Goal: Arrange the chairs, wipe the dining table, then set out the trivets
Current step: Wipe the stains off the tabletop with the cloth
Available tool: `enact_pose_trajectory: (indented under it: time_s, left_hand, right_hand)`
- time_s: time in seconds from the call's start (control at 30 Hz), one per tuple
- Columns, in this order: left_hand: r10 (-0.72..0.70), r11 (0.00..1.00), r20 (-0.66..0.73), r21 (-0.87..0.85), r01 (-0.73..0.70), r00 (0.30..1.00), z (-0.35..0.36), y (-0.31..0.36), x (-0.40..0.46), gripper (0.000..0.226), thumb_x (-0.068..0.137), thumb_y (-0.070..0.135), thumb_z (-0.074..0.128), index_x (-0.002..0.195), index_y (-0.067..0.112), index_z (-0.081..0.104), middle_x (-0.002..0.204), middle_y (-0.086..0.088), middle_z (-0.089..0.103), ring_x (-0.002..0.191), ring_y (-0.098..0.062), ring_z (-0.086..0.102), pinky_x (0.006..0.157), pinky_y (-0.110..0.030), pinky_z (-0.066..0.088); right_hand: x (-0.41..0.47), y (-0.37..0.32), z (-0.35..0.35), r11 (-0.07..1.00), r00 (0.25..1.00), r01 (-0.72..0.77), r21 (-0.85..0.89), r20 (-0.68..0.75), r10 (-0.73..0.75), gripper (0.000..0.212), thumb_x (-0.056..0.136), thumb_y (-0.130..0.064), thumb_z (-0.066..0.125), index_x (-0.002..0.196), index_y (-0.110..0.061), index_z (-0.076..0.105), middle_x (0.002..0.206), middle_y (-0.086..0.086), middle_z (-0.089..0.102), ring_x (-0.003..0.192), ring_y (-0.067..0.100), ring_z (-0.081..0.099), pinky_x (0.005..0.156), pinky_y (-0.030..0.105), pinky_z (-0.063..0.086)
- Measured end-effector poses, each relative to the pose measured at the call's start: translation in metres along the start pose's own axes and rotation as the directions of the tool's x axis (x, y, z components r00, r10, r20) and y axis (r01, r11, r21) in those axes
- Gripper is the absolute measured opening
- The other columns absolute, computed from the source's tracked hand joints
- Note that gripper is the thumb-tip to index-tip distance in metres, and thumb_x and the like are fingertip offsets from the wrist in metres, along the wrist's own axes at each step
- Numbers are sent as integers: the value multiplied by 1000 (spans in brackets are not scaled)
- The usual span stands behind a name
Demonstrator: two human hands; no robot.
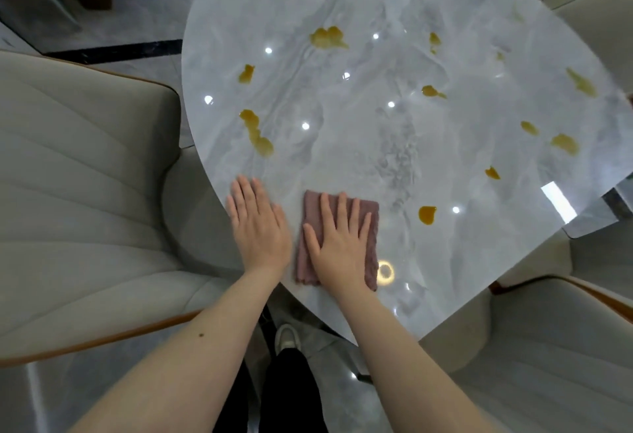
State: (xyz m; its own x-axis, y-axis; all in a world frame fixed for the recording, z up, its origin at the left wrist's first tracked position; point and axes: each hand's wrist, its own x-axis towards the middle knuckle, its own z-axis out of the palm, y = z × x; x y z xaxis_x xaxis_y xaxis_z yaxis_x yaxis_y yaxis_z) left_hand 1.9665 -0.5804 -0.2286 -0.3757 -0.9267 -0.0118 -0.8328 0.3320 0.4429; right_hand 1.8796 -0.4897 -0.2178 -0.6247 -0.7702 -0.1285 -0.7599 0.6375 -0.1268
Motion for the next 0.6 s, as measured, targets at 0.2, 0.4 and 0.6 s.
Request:
enact_pose_trajectory:
  time_s: [0.2,0.4,0.6]
  left_hand:
    - [-6,992,-75,-129,-4,997,-18,-17,19,45,99,18,36,141,1,40,148,-16,38,138,-32,31,115,-43,19]
    - [-57,998,-86,-26,55,995,-19,-33,80,50,101,22,28,149,7,26,157,-10,20,146,-23,14,118,-38,0]
    - [-165,985,-116,-73,158,979,-13,-41,131,51,102,20,25,150,5,18,158,-12,12,147,-24,4,120,-39,3]
  right_hand:
    - [0,35,-9,985,984,167,33,62,-168,62,94,-59,19,151,-36,9,160,-5,2,148,20,-6,120,46,-3]
    - [62,-25,-3,996,996,-89,-4,9,89,66,95,-57,19,153,-28,10,161,6,3,148,28,-5,118,49,-10]
    - [115,-76,3,967,968,-247,55,-26,249,66,98,-54,24,154,-22,8,161,12,0,147,33,-7,115,54,-13]
